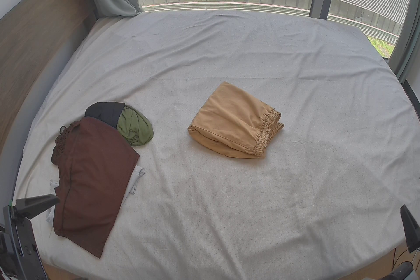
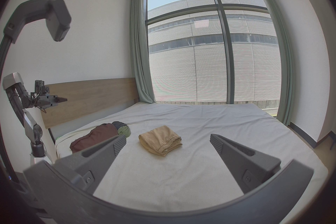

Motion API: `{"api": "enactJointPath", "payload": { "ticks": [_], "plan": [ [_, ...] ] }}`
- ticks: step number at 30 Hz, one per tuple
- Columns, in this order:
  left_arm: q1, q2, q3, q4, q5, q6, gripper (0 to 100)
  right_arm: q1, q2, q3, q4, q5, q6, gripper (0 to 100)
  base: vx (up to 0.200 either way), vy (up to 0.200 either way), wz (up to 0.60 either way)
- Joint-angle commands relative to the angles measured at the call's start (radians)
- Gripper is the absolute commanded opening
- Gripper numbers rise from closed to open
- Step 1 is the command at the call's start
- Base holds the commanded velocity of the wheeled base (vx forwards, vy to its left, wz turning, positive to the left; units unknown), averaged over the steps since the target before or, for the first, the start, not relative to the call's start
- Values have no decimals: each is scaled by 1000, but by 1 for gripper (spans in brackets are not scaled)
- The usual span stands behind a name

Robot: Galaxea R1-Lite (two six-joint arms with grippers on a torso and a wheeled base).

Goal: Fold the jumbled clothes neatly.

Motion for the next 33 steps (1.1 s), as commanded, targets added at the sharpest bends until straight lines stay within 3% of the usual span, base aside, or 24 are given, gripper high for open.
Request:
{"api": "enactJointPath", "payload": {
  "ticks": [1,7,12,20,22,26,30,33],
  "plan": [
    [3,-204,11,91,56,-30,100,-18,-221,6,106,2,3,100,0,0,0],
    [3,-333,16,212,119,-48,100,-29,-286,30,143,2,3,100,0,0,0],
    [26,-406,16,306,122,-60,100,-23,-343,30,223,-3,8,100,0,0,0],
    [128,-547,16,425,122,-63,100,-21,-343,30,326,-12,6,100,0,0,0],
    [151,-606,16,505,127,-77,100,-21,-343,30,361,-60,-22,100,0,0,0],
    [166,-603,16,503,210,-88,100,-21,-343,30,410,-132,-72,100,0,0,0],
    [257,-620,16,585,245,-86,100,-21,-343,30,421,-201,-75,100,0,0,0],
    [309,-693,16,723,268,-60,100,-21,-343,30,422,-265,-78,100,0,0,0]
  ]
}}
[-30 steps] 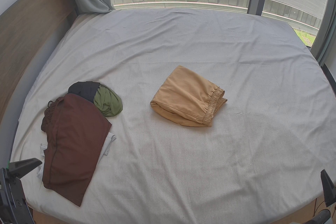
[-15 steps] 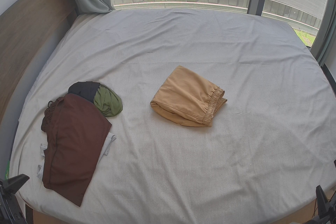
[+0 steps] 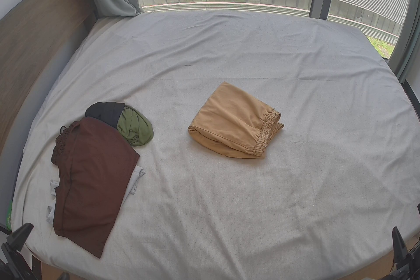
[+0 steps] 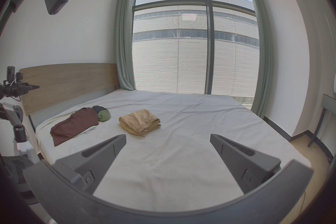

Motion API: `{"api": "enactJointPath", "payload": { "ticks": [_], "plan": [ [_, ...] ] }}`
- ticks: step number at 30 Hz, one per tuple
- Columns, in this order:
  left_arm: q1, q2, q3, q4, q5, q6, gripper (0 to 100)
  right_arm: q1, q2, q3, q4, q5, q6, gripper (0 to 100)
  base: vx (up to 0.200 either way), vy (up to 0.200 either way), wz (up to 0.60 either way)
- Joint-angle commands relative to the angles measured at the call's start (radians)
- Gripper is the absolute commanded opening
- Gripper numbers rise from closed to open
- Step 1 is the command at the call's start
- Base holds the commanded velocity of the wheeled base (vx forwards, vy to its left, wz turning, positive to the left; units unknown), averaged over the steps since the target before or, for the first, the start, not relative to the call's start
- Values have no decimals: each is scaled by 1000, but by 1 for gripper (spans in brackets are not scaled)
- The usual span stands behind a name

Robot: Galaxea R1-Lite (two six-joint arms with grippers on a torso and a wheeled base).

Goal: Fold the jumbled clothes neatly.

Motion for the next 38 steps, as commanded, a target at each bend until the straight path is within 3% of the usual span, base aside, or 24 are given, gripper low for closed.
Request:
{"api": "enactJointPath", "payload": {
  "ticks": [1,3,4,6,9,10,12,15,38],
  "plan": [
    [70,-90,16,132,64,35,100,0,-12,18,7,-94,-9,100,0,0,0],
    [69,-90,16,141,142,35,100,0,-12,18,7,-133,-9,100,0,0,0],
    [69,-90,16,154,231,32,100,0,-12,18,8,-167,-12,100,0,0,0],
    [69,-90,16,186,331,31,100,0,-12,18,20,-186,-10,100,0,0,0],
    [69,-90,16,190,369,20,100,0,-12,18,20,-186,-10,100,0,0,0],
    [67,-90,16,215,438,20,100,0,-12,18,22,-183,1,100,0,0,0],
    [69,-90,15,266,479,17,100,0,-12,18,30,-165,34,100,0,0,0],
    [67,-90,16,249,487,12,100,0,-12,16,94,-117,45,100,0,0,0],
    [66,-90,16,247,487,8,100,1,-12,16,83,-110,48,100,0,0,0]
  ]
}}
